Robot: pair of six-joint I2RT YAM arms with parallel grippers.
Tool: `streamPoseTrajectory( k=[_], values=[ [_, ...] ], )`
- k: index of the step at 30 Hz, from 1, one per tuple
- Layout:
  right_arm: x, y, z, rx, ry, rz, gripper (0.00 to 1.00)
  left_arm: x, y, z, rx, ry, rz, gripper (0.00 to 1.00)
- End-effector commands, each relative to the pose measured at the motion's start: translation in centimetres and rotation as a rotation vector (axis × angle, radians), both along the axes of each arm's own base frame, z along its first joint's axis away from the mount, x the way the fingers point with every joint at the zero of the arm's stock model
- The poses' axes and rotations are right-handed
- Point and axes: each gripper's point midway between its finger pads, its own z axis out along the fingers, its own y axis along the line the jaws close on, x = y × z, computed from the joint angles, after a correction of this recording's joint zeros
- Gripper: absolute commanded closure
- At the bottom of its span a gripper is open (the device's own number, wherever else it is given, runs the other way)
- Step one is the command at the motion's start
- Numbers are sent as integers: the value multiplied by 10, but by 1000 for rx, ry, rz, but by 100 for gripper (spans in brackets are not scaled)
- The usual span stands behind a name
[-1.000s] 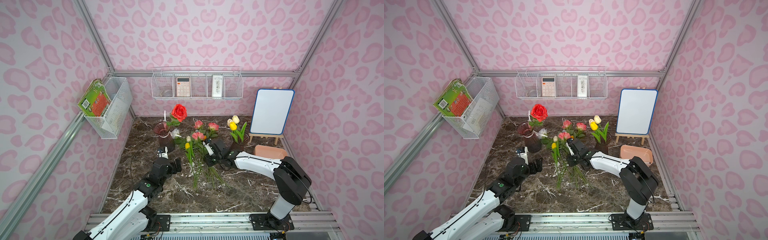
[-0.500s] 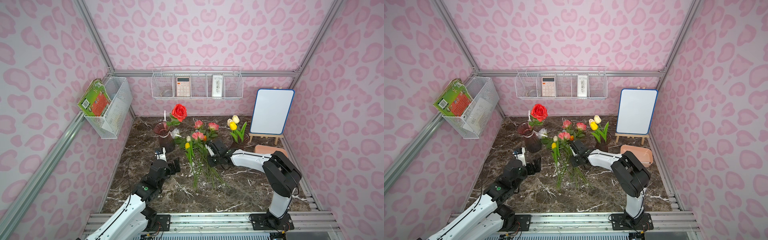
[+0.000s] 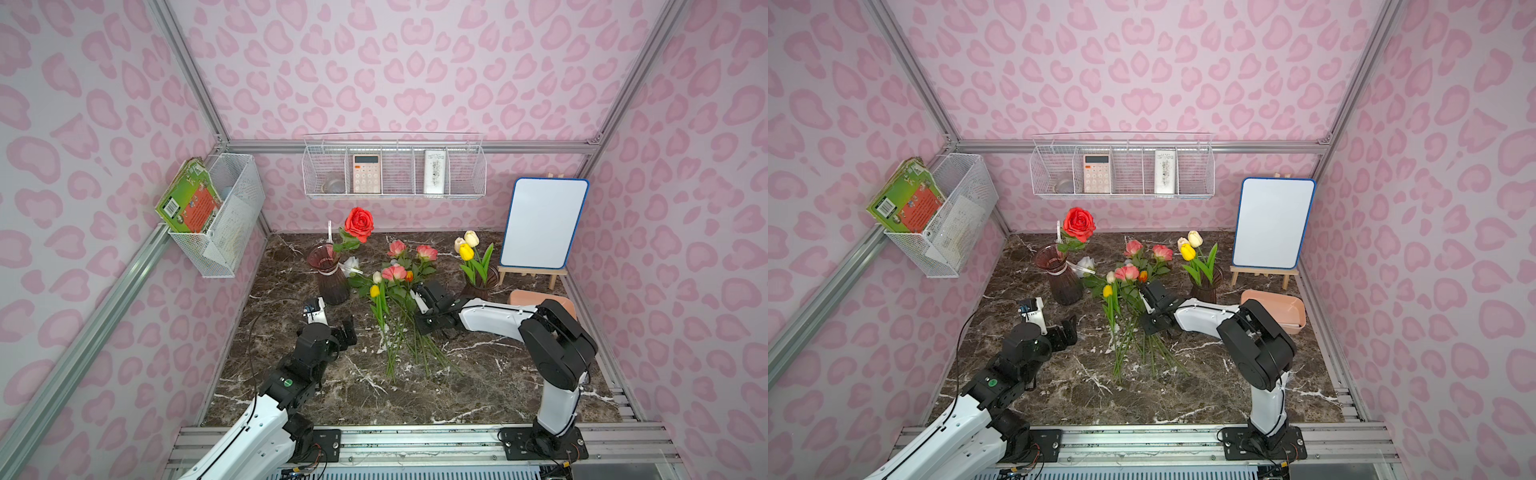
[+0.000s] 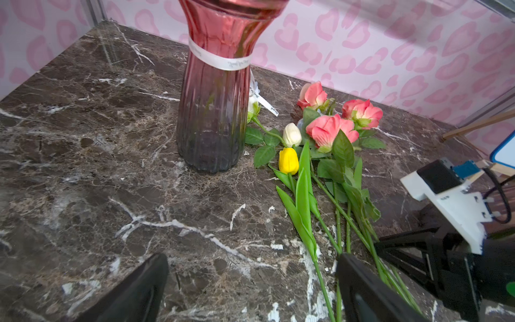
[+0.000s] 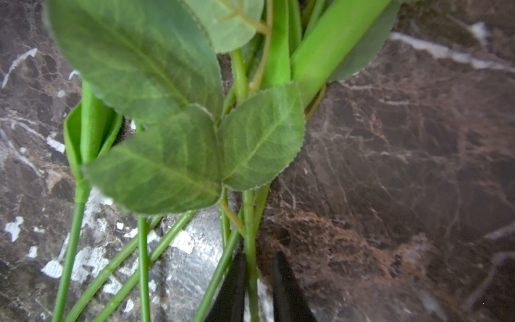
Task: Arrange the flowers in different vases according to their variety
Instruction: Pick up the flower at the center of the board.
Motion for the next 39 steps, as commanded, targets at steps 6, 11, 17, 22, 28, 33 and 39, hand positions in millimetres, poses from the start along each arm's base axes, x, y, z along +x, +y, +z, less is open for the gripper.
streamPoseTrajectory(
  k=[6,11,17,22,28,33,39],
  values=[
    [12,3,26,25,-80,-16,99,1,10,-7,-18,13,55,2],
    [16,2,59,42,-173,-30,100,4,11,-14,-53,48,64,2],
    [16,10,128,128,-349,-44,100,4,21,-28,-95,105,108,2],
    [7,18,223,316,-560,-59,100,2,27,-36,-117,131,136,2],
    [-20,34,333,598,-757,1,100,-1,34,-36,-105,126,162,2],
    [-52,51,417,904,-855,109,100,-4,39,-35,-104,112,182,2],
    [-82,76,489,1158,-992,199,100,-7,43,-36,-102,108,203,2]
  ],
)
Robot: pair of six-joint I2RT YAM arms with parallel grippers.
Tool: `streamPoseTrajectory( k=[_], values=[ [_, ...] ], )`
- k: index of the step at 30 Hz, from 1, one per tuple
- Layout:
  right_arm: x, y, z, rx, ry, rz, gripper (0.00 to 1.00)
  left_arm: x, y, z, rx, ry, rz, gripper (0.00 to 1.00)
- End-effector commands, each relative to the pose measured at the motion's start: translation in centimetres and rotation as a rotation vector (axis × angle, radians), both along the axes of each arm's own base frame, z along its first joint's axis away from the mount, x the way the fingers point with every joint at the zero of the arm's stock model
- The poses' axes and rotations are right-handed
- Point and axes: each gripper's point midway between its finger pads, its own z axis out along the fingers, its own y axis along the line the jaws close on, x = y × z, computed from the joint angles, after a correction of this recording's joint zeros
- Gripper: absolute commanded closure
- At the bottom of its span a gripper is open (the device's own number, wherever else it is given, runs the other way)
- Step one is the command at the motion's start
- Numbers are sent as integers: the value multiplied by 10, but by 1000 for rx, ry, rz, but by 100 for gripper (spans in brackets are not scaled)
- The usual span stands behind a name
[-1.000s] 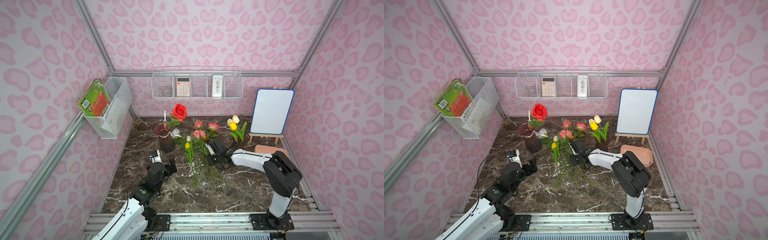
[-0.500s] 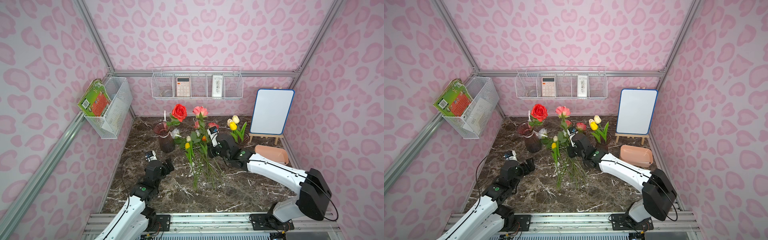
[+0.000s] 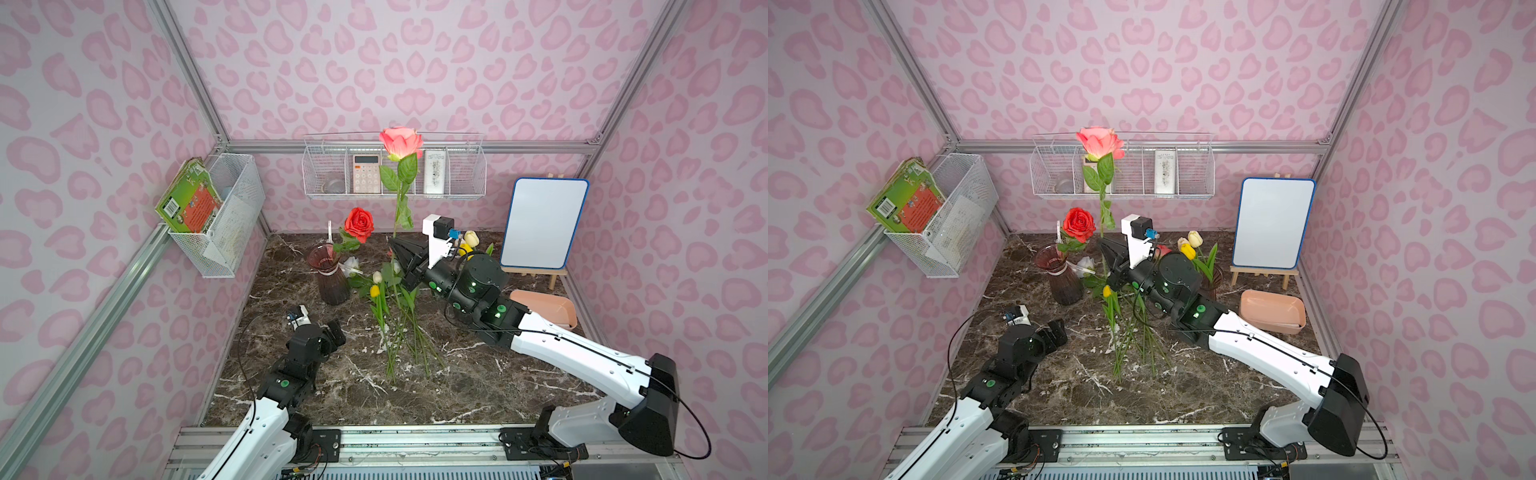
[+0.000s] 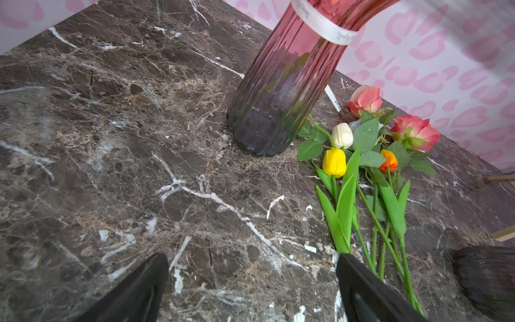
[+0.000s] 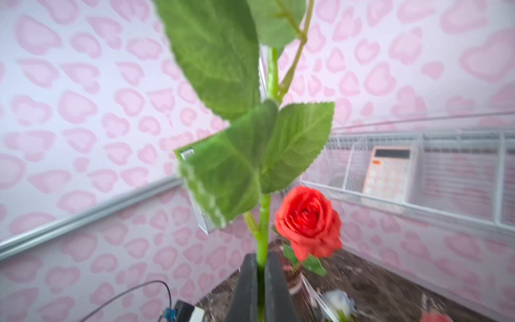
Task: Arrange the flowers in different vases according to their variety
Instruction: Pick up the flower at the center of the board, then insert the flower into the vase.
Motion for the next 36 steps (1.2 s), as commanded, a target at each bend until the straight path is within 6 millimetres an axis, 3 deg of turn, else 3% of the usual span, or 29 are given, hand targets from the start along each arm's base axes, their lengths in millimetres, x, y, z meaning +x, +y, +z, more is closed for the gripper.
streamPoseTrajectory(
  k=[1,3,7,11,17,26,36],
  values=[
    [-21,7,56,182,-149,68,100,-3,6,-2,8,4,31,2],
    [-19,18,73,224,-188,71,100,-5,8,-2,4,-1,38,2],
    [-9,46,85,267,-236,93,100,-8,13,-6,-5,-7,69,2],
    [8,78,84,269,-272,87,100,-9,15,-7,-10,-11,84,2],
    [38,120,67,239,-323,41,100,-12,20,-3,2,-26,103,2],
    [97,168,10,170,-273,9,100,-14,25,-3,13,-33,123,2],
    [149,195,-69,125,-136,-9,100,-14,24,-1,19,-39,123,2]
  ],
)
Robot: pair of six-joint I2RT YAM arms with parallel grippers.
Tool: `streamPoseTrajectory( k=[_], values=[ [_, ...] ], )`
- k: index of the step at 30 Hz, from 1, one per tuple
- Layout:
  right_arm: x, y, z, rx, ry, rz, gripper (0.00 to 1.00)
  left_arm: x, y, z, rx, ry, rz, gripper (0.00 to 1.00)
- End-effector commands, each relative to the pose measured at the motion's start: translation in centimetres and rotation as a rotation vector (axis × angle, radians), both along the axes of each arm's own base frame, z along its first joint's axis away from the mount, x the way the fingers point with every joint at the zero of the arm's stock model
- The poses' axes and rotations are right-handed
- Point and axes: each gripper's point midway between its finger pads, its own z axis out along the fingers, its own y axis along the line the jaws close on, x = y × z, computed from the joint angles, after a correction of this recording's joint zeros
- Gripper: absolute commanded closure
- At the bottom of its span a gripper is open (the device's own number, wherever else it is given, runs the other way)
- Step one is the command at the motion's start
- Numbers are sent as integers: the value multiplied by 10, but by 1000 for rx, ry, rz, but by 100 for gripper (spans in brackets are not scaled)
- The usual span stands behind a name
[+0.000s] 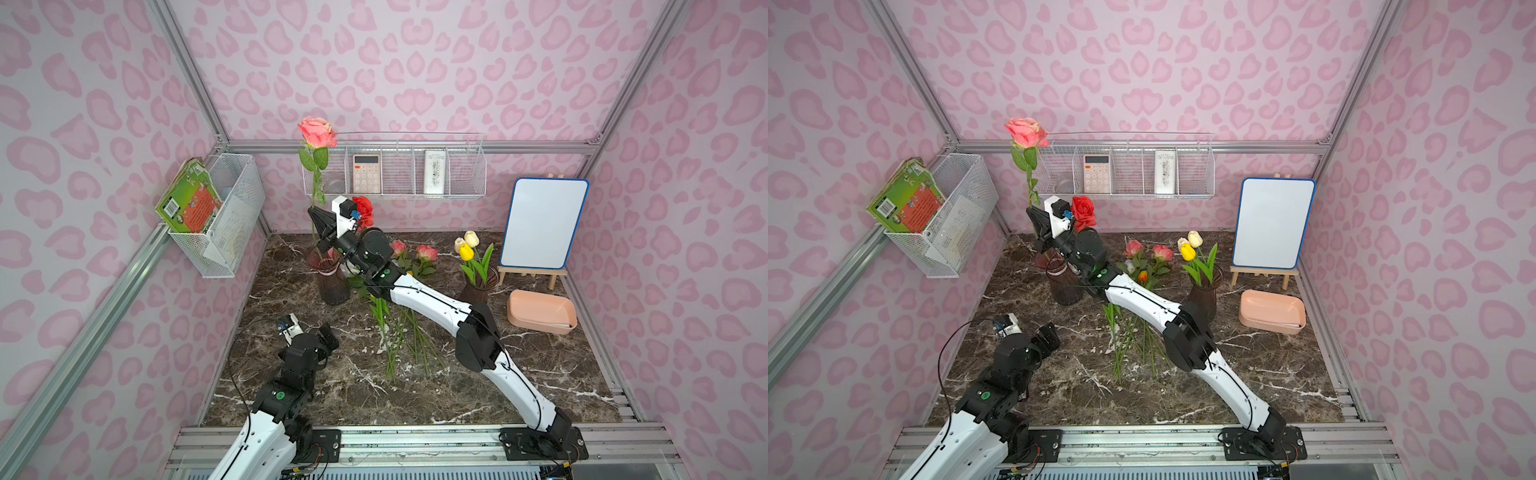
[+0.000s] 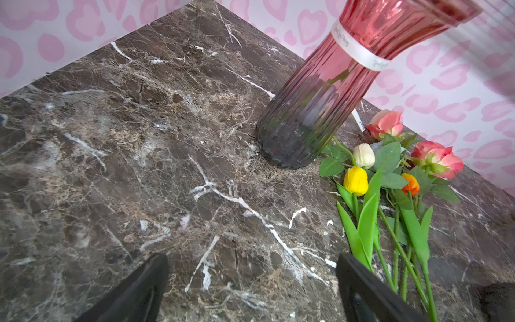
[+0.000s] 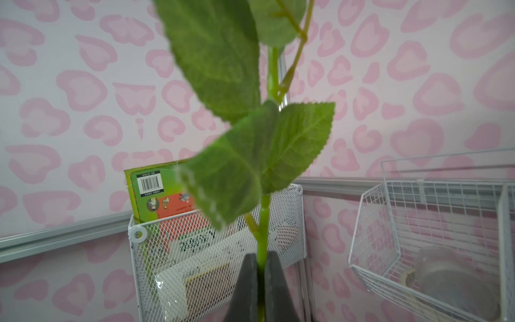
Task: Arrange the flowers in different vases according to their variety
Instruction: Insert the flower into the vase.
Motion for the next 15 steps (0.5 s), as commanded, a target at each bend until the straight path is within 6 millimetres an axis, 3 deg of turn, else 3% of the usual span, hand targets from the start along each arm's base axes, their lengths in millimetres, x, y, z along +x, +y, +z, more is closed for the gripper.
streamPoseTrajectory(
  k=[1,6,9,11,15],
  values=[
    [10,2,-14,6,57,4,100,1,1,2,-1,-10,9,2],
    [16,11,-42,-53,126,16,99,1,2,5,8,-13,12,2],
    [12,9,-48,-72,164,31,76,1,2,5,8,-14,10,2],
    [9,3,-46,-74,186,34,66,1,1,5,7,-15,7,2],
    [3,-10,-44,-93,246,31,60,2,1,7,7,-21,4,2]
  ],
)
